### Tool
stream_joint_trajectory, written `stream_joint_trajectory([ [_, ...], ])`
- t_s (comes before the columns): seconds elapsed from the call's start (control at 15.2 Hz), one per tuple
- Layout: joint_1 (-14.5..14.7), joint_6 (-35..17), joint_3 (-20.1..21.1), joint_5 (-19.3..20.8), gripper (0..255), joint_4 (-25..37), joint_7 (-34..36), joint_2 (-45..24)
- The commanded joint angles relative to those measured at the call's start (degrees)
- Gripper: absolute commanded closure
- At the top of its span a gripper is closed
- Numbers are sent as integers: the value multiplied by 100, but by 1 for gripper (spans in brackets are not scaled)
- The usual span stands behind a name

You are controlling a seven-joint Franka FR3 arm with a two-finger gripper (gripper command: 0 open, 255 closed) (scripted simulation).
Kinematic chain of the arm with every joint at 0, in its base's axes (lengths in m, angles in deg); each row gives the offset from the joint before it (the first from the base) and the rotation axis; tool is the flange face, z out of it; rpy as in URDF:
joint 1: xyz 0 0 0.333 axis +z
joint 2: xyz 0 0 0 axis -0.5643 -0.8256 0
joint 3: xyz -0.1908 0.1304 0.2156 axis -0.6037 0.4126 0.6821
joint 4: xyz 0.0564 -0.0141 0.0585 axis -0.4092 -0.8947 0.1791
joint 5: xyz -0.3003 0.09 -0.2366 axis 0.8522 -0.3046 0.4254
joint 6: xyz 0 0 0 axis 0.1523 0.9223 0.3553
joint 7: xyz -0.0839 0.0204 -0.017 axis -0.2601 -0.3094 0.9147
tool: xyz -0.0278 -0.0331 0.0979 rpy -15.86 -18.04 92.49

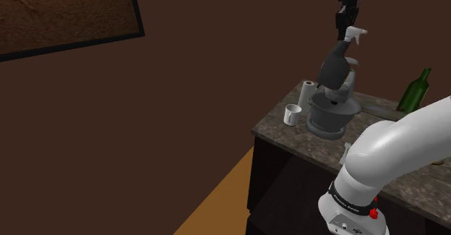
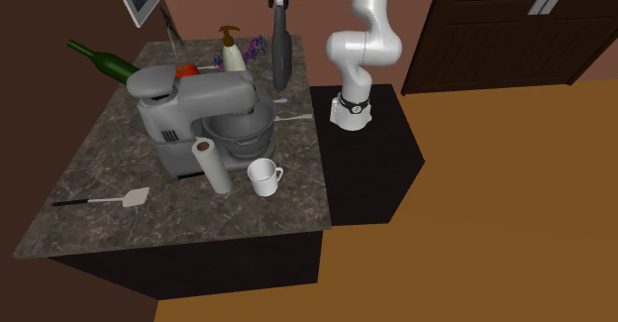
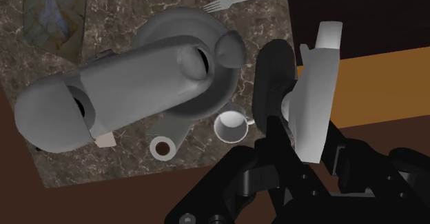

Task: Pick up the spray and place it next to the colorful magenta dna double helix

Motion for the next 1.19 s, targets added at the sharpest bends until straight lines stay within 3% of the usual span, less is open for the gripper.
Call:
stream_joint_trajectory([
  [0.0, -76, 111, 0, 134, 255, -193, -95, 331],
  [0.53, -414, 646, -55, 716, 255, -781, -618, 1594],
  [1.12, -747, 1379, -242, 1535, 255, -928, -1517, 2723],
])
